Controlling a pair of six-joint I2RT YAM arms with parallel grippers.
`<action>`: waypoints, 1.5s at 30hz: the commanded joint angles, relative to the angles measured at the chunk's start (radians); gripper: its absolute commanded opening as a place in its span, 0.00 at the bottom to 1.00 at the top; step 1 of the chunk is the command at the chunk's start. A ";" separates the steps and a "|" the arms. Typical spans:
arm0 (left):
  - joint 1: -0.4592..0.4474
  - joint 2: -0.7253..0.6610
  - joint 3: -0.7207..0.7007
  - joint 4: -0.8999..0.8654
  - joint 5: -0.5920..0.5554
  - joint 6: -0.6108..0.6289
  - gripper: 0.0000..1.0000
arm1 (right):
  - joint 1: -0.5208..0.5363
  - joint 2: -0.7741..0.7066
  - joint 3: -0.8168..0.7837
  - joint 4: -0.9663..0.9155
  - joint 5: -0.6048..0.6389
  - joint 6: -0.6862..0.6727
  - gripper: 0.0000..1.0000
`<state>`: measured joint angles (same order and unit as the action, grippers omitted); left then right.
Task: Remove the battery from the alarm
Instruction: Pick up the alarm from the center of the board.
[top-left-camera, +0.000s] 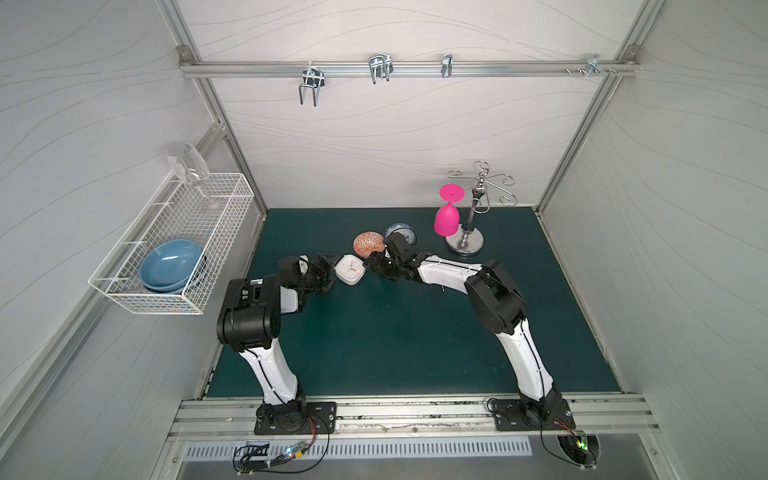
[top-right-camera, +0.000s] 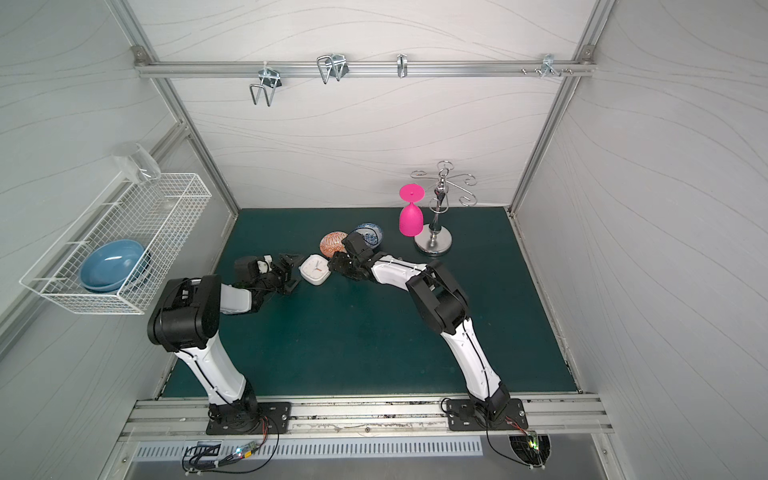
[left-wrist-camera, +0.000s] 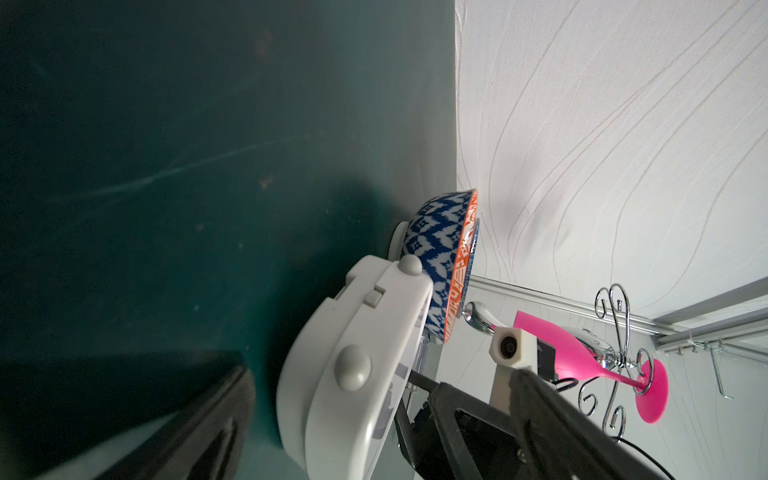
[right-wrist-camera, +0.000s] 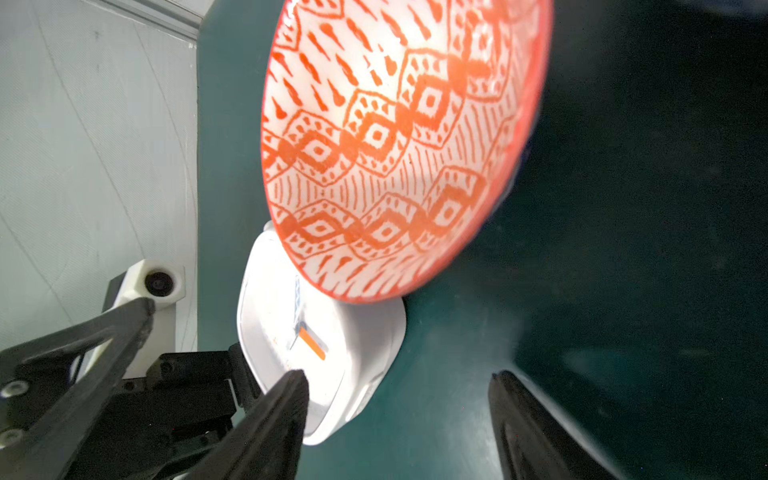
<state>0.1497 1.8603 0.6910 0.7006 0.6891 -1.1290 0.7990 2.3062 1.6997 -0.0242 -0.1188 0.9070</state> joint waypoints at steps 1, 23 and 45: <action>0.004 0.039 0.024 -0.084 -0.006 0.041 1.00 | 0.008 0.045 0.051 -0.059 -0.021 -0.044 0.72; -0.063 0.144 0.104 -0.107 0.114 0.075 0.90 | 0.033 0.069 0.055 -0.134 0.016 -0.111 0.44; -0.110 -0.104 0.052 -0.187 0.050 0.335 0.38 | 0.021 -0.240 -0.073 -0.179 0.045 -0.282 0.64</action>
<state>0.0540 1.8496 0.7471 0.5240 0.7689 -0.8970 0.8162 2.2047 1.6558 -0.1440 -0.0879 0.6949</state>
